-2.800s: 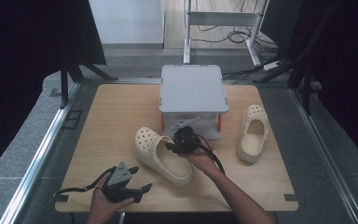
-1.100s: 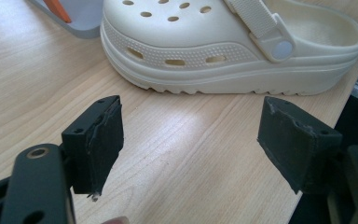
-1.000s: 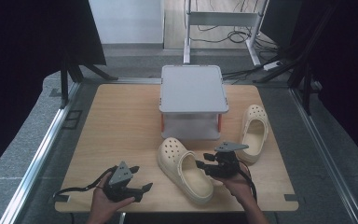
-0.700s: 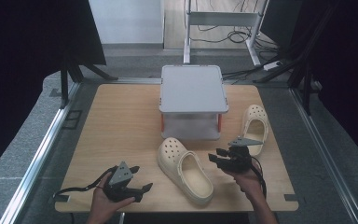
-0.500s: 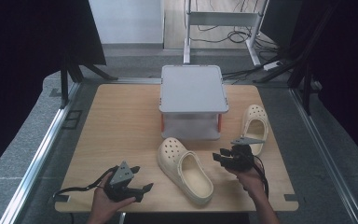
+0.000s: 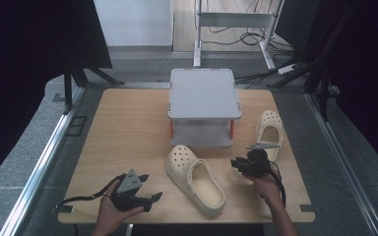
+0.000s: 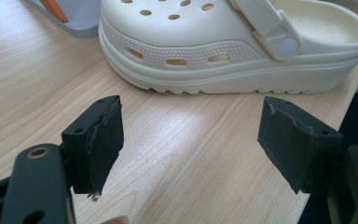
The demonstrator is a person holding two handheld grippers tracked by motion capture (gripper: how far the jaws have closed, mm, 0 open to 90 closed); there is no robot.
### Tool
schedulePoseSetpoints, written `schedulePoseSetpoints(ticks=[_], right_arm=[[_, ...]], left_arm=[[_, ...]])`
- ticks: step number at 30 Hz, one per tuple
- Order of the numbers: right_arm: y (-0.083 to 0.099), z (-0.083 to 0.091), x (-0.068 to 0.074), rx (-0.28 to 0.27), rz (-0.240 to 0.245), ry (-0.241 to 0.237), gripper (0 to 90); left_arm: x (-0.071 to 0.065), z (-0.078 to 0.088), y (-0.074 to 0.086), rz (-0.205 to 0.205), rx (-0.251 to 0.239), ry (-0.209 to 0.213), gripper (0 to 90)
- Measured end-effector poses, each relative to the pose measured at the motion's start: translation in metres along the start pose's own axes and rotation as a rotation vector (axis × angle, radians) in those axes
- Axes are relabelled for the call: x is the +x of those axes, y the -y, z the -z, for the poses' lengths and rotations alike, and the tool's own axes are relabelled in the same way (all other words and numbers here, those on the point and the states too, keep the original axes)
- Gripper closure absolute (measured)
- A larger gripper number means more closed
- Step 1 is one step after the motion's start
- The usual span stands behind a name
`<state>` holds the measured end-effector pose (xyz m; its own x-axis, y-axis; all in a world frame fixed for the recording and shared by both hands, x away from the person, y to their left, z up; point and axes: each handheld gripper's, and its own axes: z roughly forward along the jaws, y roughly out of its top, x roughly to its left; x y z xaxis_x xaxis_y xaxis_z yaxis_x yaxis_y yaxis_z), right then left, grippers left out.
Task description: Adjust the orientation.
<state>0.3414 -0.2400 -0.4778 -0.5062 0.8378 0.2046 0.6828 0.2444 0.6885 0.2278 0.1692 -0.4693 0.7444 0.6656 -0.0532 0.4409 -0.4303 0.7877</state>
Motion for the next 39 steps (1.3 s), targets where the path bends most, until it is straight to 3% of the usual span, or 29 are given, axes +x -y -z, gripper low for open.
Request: schedulePoseSetpoints(ticks=[4,8,13,28,31,39], right_arm=[[-0.004,-0.008,-0.004,0.017,0.006,0.015,85.4],[-0.004,-0.012,-0.006,0.036,0.011,0.033,89.7],[-0.004,-0.014,-0.014,0.046,-0.001,0.085,90.0],[0.000,-0.007,-0.034,0.034,-0.045,0.162,90.0],[0.001,-0.005,-0.038,0.029,-0.061,0.142,90.0],[0.006,0.001,-0.041,0.027,-0.058,0.145,90.0]], left_arm=[[0.000,0.001,0.000,0.000,-0.004,-0.001,22.7],[0.001,0.003,-0.001,-0.001,-0.006,-0.006,22.7],[0.001,0.000,0.000,-0.001,0.000,-0.002,22.7],[0.001,0.001,0.000,-0.002,-0.002,-0.001,22.7],[0.001,0.002,0.000,-0.002,-0.003,-0.001,22.7],[0.001,0.002,0.000,-0.003,-0.003,-0.001,22.7]])
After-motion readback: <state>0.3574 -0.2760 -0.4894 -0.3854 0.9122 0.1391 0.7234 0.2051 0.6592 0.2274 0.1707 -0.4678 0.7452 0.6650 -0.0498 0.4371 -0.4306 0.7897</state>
